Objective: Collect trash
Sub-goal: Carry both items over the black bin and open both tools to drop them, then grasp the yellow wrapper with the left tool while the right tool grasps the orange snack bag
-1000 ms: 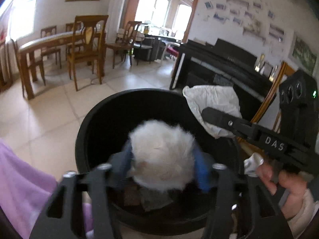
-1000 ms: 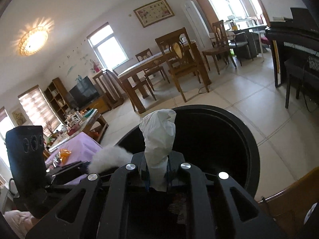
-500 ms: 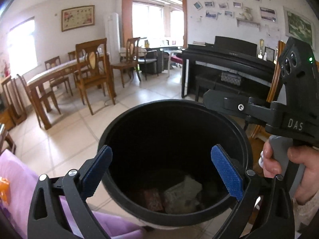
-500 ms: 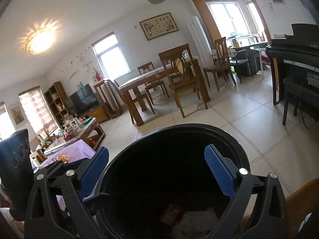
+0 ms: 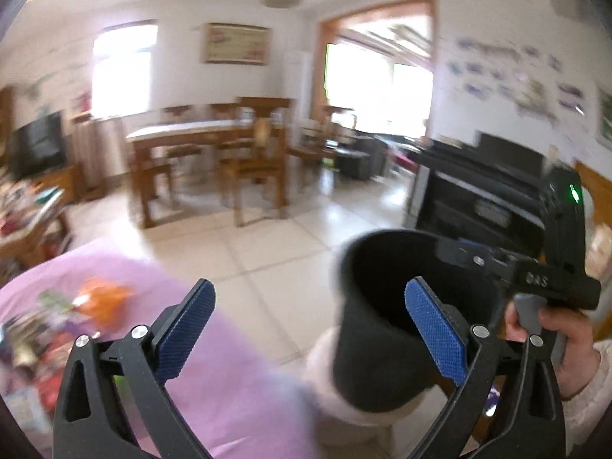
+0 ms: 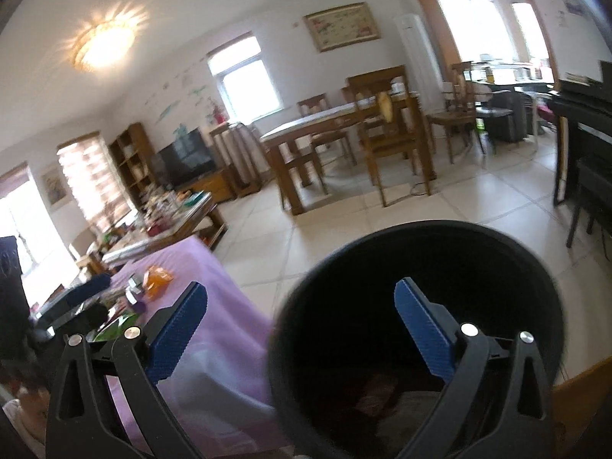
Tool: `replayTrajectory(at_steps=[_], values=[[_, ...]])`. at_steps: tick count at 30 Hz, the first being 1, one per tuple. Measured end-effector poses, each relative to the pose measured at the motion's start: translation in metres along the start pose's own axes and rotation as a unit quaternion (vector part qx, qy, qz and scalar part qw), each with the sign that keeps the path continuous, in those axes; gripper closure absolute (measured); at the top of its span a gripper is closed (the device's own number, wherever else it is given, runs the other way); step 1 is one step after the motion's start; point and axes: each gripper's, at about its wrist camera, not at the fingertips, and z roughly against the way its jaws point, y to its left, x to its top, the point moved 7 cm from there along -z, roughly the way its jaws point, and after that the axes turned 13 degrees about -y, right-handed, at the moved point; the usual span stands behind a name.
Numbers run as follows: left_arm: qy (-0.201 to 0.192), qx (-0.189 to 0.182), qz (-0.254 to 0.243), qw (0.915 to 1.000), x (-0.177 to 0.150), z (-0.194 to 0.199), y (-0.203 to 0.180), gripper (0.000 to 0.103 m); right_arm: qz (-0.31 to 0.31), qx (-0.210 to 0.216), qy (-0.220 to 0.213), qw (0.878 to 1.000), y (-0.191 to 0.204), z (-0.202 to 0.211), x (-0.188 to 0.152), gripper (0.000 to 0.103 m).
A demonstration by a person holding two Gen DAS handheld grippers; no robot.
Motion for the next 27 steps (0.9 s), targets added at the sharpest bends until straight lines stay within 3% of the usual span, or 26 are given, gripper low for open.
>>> replayTrajectory(at_steps=[4,7,11,14,16,21,24,27], values=[[-0.008,0.083,0.048,0.9953,0.005,0.054,0.090,0.005,0.019,0.037,0.030,0.999,0.054,-0.023,-0.014,0.005],[-0.007,0.160,0.084,0.9835,0.005,0.101,0.167,0.005,0.024,0.074,0.061,0.995,0.099,-0.047,-0.030,0.005],[0.020,0.262,0.148,0.9535,-0.009,0.161,0.274,0.005,0.039,0.116,0.092,0.988,0.160,-0.073,-0.050,0.005],[0.048,0.309,0.194,0.9299,-0.026,0.190,0.335,0.005,0.057,0.140,0.114,0.982,0.204,-0.098,-0.063,0.005],[0.081,0.319,0.229,0.9159,-0.043,0.198,0.371,0.005,0.070,0.148,0.127,0.978,0.225,-0.114,-0.068,0.005],[0.126,0.318,0.269,0.9002,-0.071,0.192,0.410,0.005,0.121,0.156,0.164,0.967,0.267,-0.169,-0.075,0.007],[0.138,0.303,0.290,0.8971,-0.080,0.178,0.424,0.005,0.143,0.143,0.198,0.959,0.274,-0.203,-0.084,0.042],[0.146,0.300,0.294,0.8956,-0.085,0.158,0.430,0.005,0.153,0.133,0.236,0.950,0.270,-0.232,-0.096,0.044]])
